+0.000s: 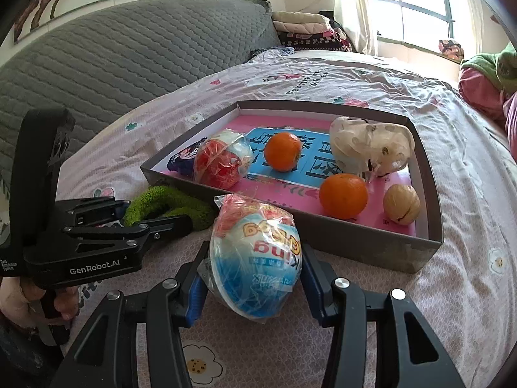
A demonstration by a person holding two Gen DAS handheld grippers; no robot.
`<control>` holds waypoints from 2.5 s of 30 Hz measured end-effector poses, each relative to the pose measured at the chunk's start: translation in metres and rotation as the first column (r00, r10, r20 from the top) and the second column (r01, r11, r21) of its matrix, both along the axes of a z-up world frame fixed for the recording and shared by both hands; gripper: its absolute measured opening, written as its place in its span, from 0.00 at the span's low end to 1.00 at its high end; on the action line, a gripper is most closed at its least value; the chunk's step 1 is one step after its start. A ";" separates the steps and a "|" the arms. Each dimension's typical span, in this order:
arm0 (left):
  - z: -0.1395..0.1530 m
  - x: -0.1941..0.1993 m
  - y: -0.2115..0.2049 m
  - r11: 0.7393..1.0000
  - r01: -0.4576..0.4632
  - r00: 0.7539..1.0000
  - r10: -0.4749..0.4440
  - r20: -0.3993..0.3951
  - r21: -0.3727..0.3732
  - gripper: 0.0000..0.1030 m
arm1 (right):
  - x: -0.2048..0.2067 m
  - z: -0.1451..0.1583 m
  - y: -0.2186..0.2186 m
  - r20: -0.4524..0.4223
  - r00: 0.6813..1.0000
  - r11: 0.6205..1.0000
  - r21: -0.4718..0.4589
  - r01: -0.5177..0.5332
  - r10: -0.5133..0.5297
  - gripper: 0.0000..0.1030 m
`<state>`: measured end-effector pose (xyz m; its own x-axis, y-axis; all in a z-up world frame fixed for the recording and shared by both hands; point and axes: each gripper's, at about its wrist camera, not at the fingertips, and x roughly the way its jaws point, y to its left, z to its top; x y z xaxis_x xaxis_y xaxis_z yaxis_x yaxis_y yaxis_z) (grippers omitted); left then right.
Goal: Organize objects
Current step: 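Grasp the green ring with the left tool while the right tool grasps the blue-white egg packet, then lift the ring and egg packet and carry them over the tray with both tools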
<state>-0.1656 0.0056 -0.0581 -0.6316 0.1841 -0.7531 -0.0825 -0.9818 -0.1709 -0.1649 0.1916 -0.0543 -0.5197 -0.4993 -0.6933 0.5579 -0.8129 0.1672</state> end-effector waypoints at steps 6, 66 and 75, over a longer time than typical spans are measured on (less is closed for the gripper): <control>0.002 0.006 0.002 0.999 0.021 1.000 -0.021 0.003 0.039 0.17 | 0.001 0.002 0.004 -0.005 1.000 1.000 -0.021 0.013 -0.013 0.49; 0.104 0.012 -0.009 0.994 -0.096 0.969 0.082 -0.232 -0.049 0.16 | 0.004 0.088 0.043 -0.296 0.941 0.981 -0.150 0.127 -0.167 0.49; 0.099 -0.021 -0.033 0.991 -0.122 0.966 0.106 -0.234 -0.054 0.16 | -0.016 0.082 0.019 -0.319 0.939 0.990 -0.105 0.097 -0.126 0.50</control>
<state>-0.1866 -0.0278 0.0409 -0.8031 0.0545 -0.5933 0.0014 -0.9956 -0.0933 -0.1807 0.2104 0.0277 -0.7647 -0.4752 -0.4352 0.4999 -0.8637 0.0647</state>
